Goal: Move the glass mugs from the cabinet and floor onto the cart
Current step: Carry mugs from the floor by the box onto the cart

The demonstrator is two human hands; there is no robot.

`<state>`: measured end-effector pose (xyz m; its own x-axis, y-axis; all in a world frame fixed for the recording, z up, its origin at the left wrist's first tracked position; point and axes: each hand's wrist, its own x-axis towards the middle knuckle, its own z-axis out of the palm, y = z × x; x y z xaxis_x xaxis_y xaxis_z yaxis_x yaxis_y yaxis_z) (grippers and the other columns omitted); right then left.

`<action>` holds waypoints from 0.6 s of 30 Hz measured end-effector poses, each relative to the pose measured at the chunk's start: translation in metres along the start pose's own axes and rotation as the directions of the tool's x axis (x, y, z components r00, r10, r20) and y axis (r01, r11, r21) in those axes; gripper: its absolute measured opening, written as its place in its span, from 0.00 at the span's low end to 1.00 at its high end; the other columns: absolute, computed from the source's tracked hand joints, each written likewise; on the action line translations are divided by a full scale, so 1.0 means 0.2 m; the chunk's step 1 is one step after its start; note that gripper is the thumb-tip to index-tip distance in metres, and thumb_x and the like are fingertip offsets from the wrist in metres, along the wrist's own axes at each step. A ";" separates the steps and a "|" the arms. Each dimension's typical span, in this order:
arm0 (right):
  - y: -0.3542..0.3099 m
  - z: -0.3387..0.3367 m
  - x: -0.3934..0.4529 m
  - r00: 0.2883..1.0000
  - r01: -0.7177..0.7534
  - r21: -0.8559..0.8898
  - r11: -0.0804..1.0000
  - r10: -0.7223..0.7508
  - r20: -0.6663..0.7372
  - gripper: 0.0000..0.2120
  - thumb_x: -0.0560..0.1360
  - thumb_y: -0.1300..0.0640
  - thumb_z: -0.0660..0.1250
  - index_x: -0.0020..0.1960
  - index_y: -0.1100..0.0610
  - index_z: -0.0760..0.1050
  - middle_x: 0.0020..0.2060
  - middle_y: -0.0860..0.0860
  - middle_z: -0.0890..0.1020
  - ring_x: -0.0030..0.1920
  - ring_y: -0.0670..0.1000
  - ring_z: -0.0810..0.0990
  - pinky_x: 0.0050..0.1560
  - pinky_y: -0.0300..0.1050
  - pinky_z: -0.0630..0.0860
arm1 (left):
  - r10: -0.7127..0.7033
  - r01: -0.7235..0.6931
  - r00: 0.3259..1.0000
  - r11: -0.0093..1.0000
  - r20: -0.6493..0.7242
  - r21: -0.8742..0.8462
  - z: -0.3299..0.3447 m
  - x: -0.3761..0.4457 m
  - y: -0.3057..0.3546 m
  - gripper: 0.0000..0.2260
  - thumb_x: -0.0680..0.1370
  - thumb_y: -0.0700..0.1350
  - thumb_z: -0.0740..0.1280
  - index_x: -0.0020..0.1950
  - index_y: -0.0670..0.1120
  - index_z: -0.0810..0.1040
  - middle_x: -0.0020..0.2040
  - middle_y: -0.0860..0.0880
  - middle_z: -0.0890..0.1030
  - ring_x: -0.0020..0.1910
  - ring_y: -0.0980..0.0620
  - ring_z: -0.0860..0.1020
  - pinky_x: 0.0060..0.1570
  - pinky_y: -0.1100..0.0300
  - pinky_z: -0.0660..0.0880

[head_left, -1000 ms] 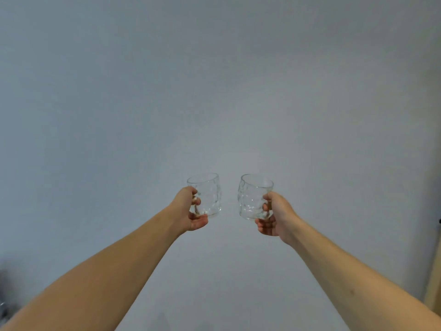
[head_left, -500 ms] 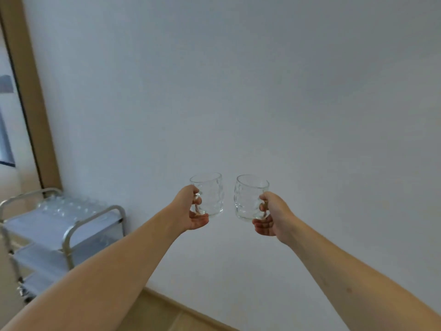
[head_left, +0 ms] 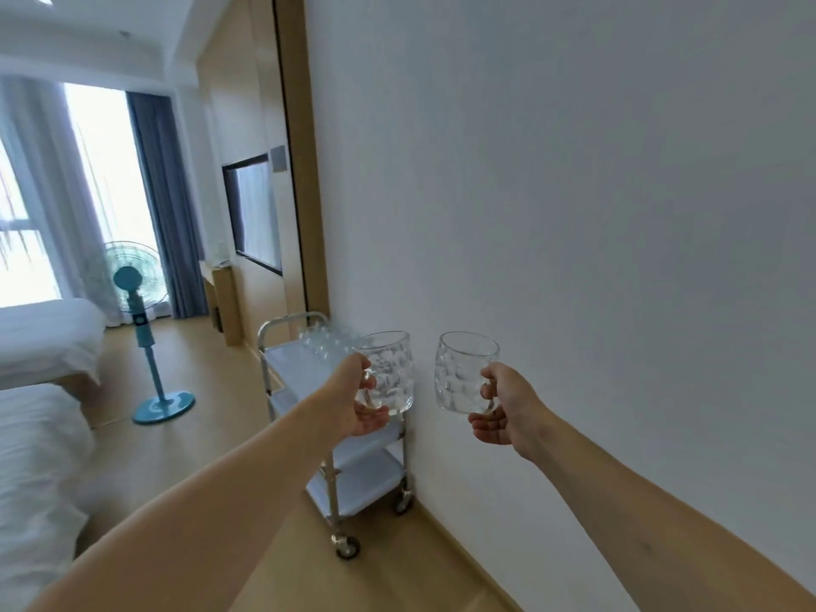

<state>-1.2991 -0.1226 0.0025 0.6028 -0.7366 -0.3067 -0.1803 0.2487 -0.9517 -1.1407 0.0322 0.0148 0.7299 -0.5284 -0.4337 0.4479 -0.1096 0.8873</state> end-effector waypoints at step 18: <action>-0.07 0.88 0.92 0.935 -0.056 -0.144 0.988 0.102 0.341 0.15 0.78 0.46 0.60 0.40 0.56 0.69 0.40 0.62 0.79 0.31 0.55 0.76 0.30 0.42 0.78 | -0.023 -0.016 0.930 0.995 -0.368 -0.103 -0.56 0.68 0.26 0.11 0.78 0.50 0.60 0.45 0.42 0.71 0.52 0.33 0.76 0.48 0.39 0.78 0.52 0.48 0.79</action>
<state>-1.0495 -0.1509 -0.0376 0.8098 -0.4488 -0.3779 -0.3233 0.1963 -0.9257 -0.9607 0.0501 -0.0158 0.8582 -0.1793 -0.4810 0.4867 -0.0135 0.8735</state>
